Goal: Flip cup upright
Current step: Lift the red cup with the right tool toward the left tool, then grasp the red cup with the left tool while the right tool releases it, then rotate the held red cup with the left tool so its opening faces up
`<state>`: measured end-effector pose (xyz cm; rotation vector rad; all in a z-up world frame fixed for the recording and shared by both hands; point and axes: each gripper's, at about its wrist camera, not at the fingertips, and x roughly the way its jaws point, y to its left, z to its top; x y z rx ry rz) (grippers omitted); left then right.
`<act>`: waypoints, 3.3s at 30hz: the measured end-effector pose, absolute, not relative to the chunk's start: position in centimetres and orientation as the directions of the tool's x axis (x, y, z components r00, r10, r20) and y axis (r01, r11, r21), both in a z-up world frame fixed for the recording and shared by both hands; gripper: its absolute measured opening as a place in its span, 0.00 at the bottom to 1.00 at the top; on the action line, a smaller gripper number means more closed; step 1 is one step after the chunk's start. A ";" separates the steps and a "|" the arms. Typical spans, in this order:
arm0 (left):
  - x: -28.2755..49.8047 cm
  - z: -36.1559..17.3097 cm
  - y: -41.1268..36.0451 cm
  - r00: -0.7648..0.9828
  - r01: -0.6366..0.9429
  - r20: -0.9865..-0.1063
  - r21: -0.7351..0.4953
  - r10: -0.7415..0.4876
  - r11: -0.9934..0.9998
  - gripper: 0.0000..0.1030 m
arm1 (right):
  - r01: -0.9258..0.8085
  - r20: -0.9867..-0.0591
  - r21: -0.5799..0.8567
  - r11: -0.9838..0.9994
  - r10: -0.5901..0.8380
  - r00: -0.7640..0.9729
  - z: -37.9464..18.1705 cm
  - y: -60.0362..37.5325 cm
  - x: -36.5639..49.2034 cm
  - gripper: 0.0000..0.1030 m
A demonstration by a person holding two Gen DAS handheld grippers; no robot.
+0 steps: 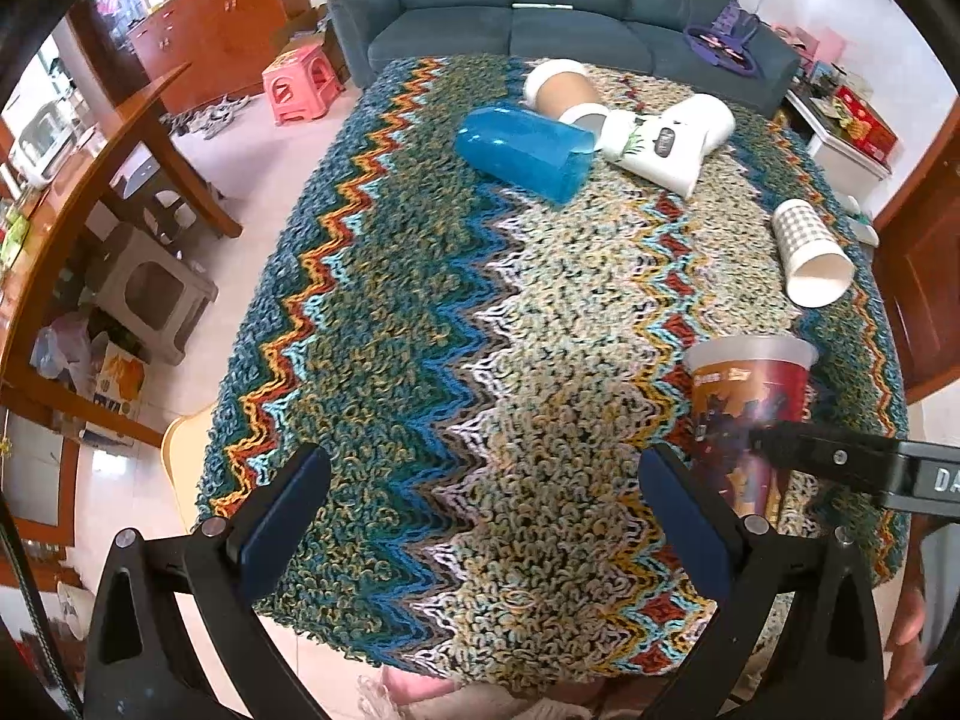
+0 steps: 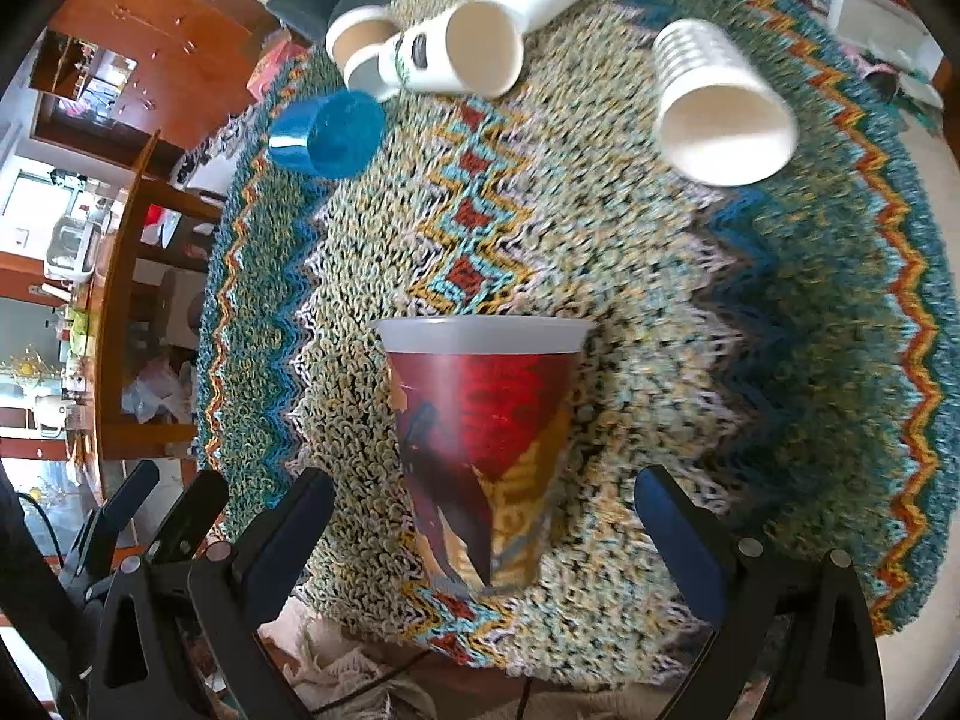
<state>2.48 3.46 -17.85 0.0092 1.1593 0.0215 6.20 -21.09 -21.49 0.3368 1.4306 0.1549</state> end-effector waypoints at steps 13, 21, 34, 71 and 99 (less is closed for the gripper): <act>4.1 -16.9 -0.8 0.358 0.082 -0.928 -0.080 -0.104 0.993 0.99 | 0.180 -0.938 0.168 0.969 0.101 0.330 -16.9 -26.3 2.1 0.98; 5.2 -17.2 -4.7 0.319 0.165 -0.934 -0.110 -0.159 0.980 0.99 | 0.247 -0.940 0.191 0.950 0.105 0.323 -17.9 -29.3 0.2 0.98; 7.2 -21.2 -8.9 0.209 0.199 -0.961 -0.140 -0.182 0.970 0.99 | 0.365 -0.931 0.275 0.889 0.152 0.331 -19.8 -33.3 -1.8 0.98; 9.2 -25.4 -10.4 0.063 0.162 -0.973 -0.211 -0.223 0.964 0.75 | 0.336 -0.929 0.307 0.890 0.204 0.308 -21.8 -32.8 -1.6 0.97; 8.0 -21.9 -5.6 0.617 0.262 -0.730 -0.159 -0.292 0.952 0.74 | 0.214 -0.929 0.229 0.950 0.147 0.339 -21.4 -28.9 -1.3 0.92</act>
